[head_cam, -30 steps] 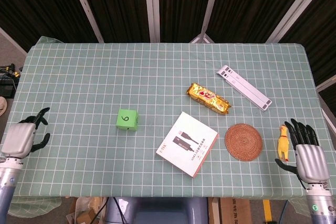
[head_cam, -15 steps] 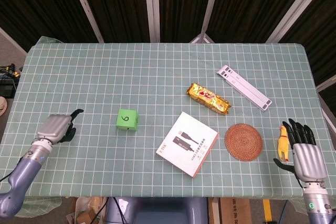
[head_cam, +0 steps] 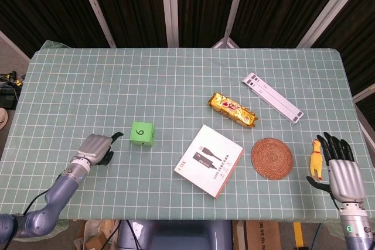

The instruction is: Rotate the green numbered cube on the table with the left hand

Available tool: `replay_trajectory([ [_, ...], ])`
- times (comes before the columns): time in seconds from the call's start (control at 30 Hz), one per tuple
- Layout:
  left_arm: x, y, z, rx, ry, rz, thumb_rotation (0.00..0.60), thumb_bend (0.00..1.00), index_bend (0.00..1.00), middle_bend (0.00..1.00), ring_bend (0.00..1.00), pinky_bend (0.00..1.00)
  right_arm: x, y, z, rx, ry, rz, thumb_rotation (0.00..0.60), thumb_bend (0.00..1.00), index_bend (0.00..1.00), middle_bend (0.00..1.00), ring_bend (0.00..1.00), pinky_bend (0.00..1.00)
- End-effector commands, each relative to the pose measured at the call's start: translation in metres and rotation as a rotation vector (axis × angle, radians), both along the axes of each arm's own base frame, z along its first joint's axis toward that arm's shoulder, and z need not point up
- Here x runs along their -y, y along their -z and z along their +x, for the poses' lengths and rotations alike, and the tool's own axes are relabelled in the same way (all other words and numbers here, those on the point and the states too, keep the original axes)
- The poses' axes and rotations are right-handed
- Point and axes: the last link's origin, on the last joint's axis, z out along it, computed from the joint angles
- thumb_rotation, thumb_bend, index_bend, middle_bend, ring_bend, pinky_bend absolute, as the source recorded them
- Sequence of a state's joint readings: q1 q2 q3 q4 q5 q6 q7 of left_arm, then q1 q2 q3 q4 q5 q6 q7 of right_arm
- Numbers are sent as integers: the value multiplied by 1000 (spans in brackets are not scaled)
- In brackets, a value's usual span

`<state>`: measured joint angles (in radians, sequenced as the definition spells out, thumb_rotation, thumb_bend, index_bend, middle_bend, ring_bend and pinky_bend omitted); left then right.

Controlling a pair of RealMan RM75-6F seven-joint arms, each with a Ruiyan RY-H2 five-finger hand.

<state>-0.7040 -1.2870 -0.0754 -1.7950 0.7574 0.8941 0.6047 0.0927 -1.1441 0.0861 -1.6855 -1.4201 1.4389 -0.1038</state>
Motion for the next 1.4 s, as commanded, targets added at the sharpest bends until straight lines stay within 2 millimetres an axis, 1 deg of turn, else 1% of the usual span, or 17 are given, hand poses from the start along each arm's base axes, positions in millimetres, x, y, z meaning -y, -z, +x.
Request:
replay_trajectory([
  [0.03, 0, 6, 5, 0, 12, -1, 600, 725, 140, 761, 676, 722, 0, 0, 0, 0, 1, 1, 600, 73, 55, 0, 0, 0],
  [0.23, 3, 17, 13, 1, 29, -15, 600, 723, 140, 761, 676, 722, 0, -1, 0, 1, 3, -2, 600, 73, 55, 0, 0, 0],
  [0.5, 5, 25, 23, 4, 53, -16, 600, 723, 140, 762, 676, 722, -1, -3, -1, 7, 5, -11, 600, 72, 55, 0, 0, 0],
  [0.97, 22, 42, 46, 12, 118, -78, 600, 720, 140, 762, 676, 722, -2, -7, -2, 16, 8, -22, 600, 73, 55, 0, 0, 0],
  [1.23, 20, 46, 66, 19, 168, -41, 600, 717, 140, 761, 676, 722, -2, -8, -2, 20, 6, -24, 600, 73, 55, 0, 0, 0],
  [1.4, 18, 50, 75, 5, 182, -32, 600, 716, 140, 761, 676, 722, -2, -7, -3, 18, 9, -23, 600, 73, 55, 0, 0, 0],
])
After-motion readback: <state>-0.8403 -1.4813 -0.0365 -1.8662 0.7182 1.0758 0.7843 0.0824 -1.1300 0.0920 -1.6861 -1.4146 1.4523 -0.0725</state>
